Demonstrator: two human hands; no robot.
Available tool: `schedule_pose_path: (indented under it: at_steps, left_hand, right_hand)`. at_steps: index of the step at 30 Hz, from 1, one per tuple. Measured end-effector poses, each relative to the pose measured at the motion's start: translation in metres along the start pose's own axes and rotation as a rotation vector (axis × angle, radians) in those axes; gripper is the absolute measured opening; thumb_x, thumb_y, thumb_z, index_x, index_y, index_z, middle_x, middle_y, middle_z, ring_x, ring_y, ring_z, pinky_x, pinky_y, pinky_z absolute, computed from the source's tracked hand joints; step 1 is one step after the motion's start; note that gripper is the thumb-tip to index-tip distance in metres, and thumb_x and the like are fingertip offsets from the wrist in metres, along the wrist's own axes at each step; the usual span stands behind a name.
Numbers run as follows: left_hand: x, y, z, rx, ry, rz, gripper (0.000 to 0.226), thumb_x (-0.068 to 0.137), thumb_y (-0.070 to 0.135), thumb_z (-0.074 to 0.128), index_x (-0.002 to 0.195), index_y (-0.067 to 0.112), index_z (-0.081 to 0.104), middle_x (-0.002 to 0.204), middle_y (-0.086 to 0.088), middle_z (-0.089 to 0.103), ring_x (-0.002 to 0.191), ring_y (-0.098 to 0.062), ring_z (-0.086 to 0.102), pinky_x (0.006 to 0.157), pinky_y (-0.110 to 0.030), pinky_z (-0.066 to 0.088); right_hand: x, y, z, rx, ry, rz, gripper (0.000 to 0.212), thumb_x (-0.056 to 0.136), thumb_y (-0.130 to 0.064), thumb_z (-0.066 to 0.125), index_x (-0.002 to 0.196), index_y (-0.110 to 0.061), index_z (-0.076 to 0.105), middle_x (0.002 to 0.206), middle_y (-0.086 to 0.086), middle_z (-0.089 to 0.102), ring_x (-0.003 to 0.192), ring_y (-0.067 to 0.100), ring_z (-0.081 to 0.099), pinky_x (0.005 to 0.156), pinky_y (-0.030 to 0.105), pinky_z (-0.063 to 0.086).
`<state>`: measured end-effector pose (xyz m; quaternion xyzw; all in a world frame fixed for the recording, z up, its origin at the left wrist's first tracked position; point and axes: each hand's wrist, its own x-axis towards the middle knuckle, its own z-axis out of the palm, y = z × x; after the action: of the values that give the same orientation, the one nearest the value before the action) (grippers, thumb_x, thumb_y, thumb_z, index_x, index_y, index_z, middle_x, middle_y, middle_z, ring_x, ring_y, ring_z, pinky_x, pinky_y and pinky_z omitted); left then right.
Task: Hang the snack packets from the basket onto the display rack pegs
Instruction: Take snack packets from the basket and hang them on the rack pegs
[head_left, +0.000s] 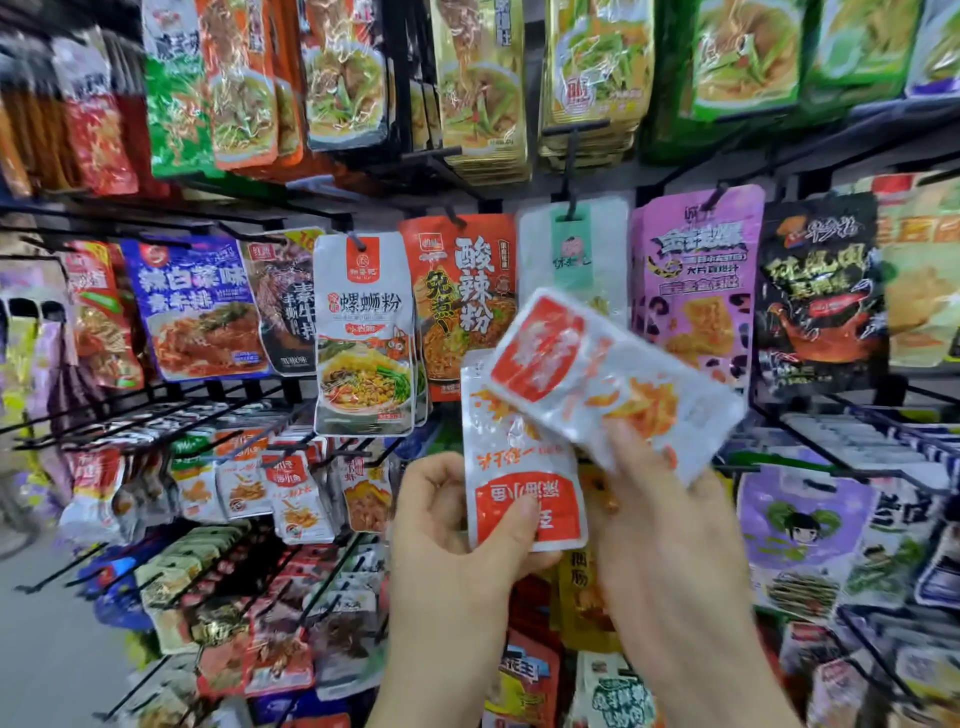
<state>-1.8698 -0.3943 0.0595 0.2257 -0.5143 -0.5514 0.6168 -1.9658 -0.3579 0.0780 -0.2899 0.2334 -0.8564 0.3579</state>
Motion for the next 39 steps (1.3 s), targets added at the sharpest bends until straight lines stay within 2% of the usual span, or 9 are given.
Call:
schedule_pose_path:
  at_steps: [8,13,16,19,26,31,34,36,39]
  left_hand:
    - [0.002,-0.01,-0.004,0.05,-0.011,0.071,0.056,0.069,-0.005,0.08,0.093,0.038,0.052,0.094,-0.007,0.075,0.077,-0.021,0.072,0.065,-0.025,0.056]
    - [0.014,0.004,-0.041,0.148,0.08,0.024,0.05,0.067,0.038,0.085,0.108,0.036,0.056,0.094,0.008,0.072,0.085,-0.012,0.069,0.07,-0.026,0.056]
    - [0.027,0.022,-0.076,0.143,0.148,0.053,0.009,0.074,0.029,0.07,0.082,0.033,0.073,0.079,0.008,0.074,0.07,-0.005,0.069,0.058,-0.018,0.053]
    - [0.033,0.033,-0.116,0.166,0.201,0.081,0.014,0.068,0.025,0.07,0.061,0.035,0.076,0.064,0.01,0.072,0.057,0.0,0.065,0.051,-0.013,0.049]
    - [0.044,0.045,-0.249,0.293,0.225,0.116,0.023,0.07,0.024,0.071,0.059,0.045,0.073,0.063,0.015,0.071,0.056,0.003,0.064,0.052,-0.01,0.048]
    - [0.08,0.045,-0.333,0.631,-0.067,0.052,0.045,0.086,0.002,0.067,0.064,0.04,0.07,0.074,0.025,0.071,0.07,0.009,0.064,0.067,-0.014,0.05]
    - [0.103,0.049,-0.341,0.851,-0.382,0.104,0.03,0.091,0.013,0.064,0.079,0.04,0.07,0.087,0.031,0.069,0.084,0.01,0.062,0.075,-0.012,0.047]
    - [0.114,0.053,-0.33,0.802,-0.512,0.036,0.022,0.088,0.012,0.068,0.083,0.032,0.074,0.082,0.021,0.072,0.078,0.009,0.063,0.069,-0.009,0.045]
    - [0.127,0.049,-0.313,0.646,-0.482,-0.065,0.006,0.082,0.02,0.074,0.079,0.025,0.076,0.069,0.009,0.071,0.068,-0.003,0.066,0.066,-0.022,0.055]
  right_hand:
    - [-0.007,0.029,-0.005,-0.044,-0.01,0.187,0.045,0.071,-0.016,0.068,0.115,-0.007,0.065,0.108,0.014,0.073,0.101,0.033,0.07,0.085,0.047,0.057]
    - [-0.021,0.058,-0.001,-0.146,0.074,0.203,0.026,0.068,-0.019,0.077,0.094,-0.017,0.076,0.098,0.01,0.076,0.09,0.028,0.073,0.07,0.039,0.059]
    - [-0.037,0.077,0.012,-0.352,0.032,0.217,0.01,0.067,-0.021,0.083,0.075,-0.02,0.078,0.077,0.005,0.076,0.069,0.016,0.073,0.056,0.027,0.056]
    - [-0.052,0.105,0.029,-0.426,0.058,0.176,0.014,0.069,-0.002,0.077,0.065,-0.015,0.075,0.064,0.002,0.073,0.054,0.007,0.066,0.048,0.017,0.051]
    - [-0.089,0.202,0.077,-0.665,0.086,0.121,0.014,0.069,-0.01,0.081,0.07,-0.023,0.079,0.073,-0.003,0.076,0.066,0.005,0.067,0.061,0.022,0.055]
    - [-0.093,0.227,0.083,-0.986,0.106,0.065,0.028,0.081,-0.009,0.075,0.063,-0.03,0.076,0.076,-0.018,0.074,0.064,-0.005,0.064,0.067,0.017,0.049]
    - [-0.09,0.228,0.097,-1.131,-0.045,0.065,0.041,0.085,-0.036,0.067,0.046,-0.025,0.063,0.046,-0.018,0.049,0.047,0.0,0.044,0.055,0.021,0.037]
    - [-0.087,0.231,0.107,-1.244,-0.21,0.186,0.06,0.077,-0.058,0.06,0.049,-0.008,0.043,0.049,-0.004,0.022,0.049,0.008,0.022,0.052,0.026,0.019]
    - [-0.083,0.243,0.118,-1.226,-0.257,0.252,0.064,0.073,-0.057,0.066,0.049,-0.004,0.04,0.052,0.004,0.023,0.051,0.013,0.02,0.052,0.029,0.016]
